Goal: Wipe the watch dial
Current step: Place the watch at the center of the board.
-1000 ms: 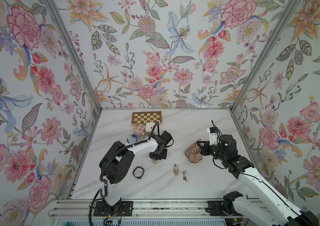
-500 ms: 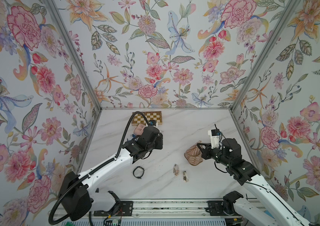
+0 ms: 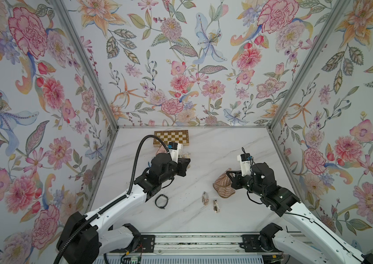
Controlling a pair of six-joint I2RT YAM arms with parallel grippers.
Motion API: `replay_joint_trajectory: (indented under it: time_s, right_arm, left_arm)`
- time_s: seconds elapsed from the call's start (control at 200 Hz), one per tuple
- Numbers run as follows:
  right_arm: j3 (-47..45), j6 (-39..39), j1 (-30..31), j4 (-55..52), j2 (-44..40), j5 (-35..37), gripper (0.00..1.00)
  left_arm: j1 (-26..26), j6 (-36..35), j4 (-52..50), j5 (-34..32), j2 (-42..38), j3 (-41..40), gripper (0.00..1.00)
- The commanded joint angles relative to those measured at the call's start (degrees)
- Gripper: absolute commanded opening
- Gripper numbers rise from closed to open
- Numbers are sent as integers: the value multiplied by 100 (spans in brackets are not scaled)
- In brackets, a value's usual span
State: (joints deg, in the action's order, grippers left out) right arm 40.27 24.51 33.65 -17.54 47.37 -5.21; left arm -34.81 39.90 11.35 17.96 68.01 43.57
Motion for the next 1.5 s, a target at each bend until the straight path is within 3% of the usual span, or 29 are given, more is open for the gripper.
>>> replay_joint_trajectory:
  time_s: [0.0, 0.145, 0.28, 0.49, 0.616, 0.696, 0.776, 0.851, 0.921, 1.006, 1.251, 1.496]
  right_arm:
    - [289, 199, 219, 46, 142, 329, 0]
    - [577, 237, 762, 158, 511, 533, 0]
    - [764, -73, 1029, 457, 708, 524, 0]
    - [920, -955, 1001, 666, 709, 211, 0]
    - [1048, -1244, 692, 715, 834, -72, 0]
    - [1104, -1111, 135, 836, 1000, -709, 0]
    - [1182, -854, -269, 717, 1154, -923, 0]
    - [1228, -674, -506, 382, 1200, -945, 0]
    - [1198, -666, -548, 152, 1100, -861, 0]
    - [1142, -692, -544, -13, 975, -791, 0]
    - [1158, -816, -535, -193, 967, -715, 0]
    - [1036, -816, -517, -171, 880, -672, 0]
  left_arm:
    - [460, 227, 904, 1268, -130, -209, 0]
    - [1103, 1061, 1930, 2463, 131, -470, 0]
    - [1198, 2075, 2798, 2896, 531, -538, 0]
    - [996, 4633, 6290, 2363, 1363, -1054, 0]
    - [645, 4893, 6830, 2011, 1769, -839, 0]
    - [483, 4495, 6220, 1885, 1757, -674, 0]
    - [399, 3904, 4761, 1732, 1549, -622, 0]
    - [317, 2861, 2330, 1432, 1261, -331, 0]
    - [210, 1504, -450, 561, 1190, 384, 0]
    - [184, 436, -2324, -147, 1542, 1067, 0]
    - [-31, -1044, -4348, -927, 3242, 2461, 0]
    - [-214, -1447, -4890, -1225, 4135, 3077, 0]
